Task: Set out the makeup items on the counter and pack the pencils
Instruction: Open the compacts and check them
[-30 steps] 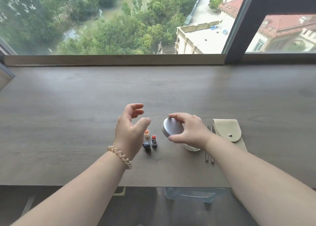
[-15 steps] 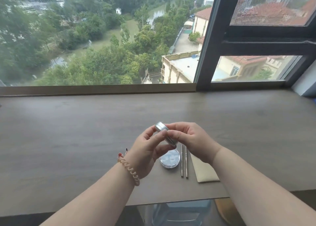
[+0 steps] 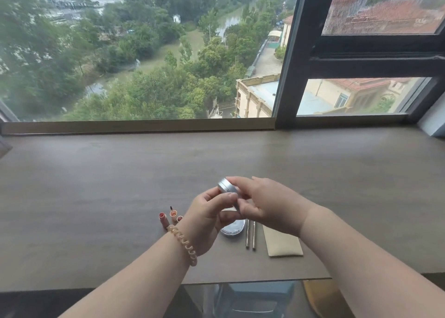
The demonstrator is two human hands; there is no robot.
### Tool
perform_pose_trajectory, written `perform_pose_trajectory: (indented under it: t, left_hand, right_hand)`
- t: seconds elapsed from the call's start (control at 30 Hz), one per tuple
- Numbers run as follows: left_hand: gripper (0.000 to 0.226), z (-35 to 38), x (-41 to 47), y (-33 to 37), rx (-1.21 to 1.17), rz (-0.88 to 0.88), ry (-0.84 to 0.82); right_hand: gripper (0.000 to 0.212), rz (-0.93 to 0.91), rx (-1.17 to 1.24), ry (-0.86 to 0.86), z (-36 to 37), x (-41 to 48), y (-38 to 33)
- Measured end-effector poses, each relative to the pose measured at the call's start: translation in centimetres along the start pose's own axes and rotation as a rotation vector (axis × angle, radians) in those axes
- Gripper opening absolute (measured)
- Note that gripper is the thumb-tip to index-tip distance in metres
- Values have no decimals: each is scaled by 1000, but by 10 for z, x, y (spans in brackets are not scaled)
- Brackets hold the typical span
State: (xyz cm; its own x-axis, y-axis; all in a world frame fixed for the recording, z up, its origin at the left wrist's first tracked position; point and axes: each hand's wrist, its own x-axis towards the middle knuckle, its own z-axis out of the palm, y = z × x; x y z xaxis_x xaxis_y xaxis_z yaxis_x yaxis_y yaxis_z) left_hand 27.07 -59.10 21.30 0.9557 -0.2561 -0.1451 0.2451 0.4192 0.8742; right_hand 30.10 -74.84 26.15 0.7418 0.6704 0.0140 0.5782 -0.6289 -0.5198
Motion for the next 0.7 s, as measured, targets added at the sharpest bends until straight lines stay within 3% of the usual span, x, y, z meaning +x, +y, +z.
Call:
perform_pose_trajectory:
  t: [0.2,0.4,0.5,0.7]
  left_hand:
    - [21,7,-1,-8,-35,21,71]
    - [31,5,-7,-16,-105,38,98]
    - [39,-4,-13,-18,-135,15,106]
    - [56,-26,-23,-23,-271,-55,115]
  right_hand:
    - [50,-84,-151,65,9,0,4]
    - [45,-155,-201,122,20,0,12]
    - [40,-132,-47,193,28,3,15]
    - [39,103,365,279,43,19,22]
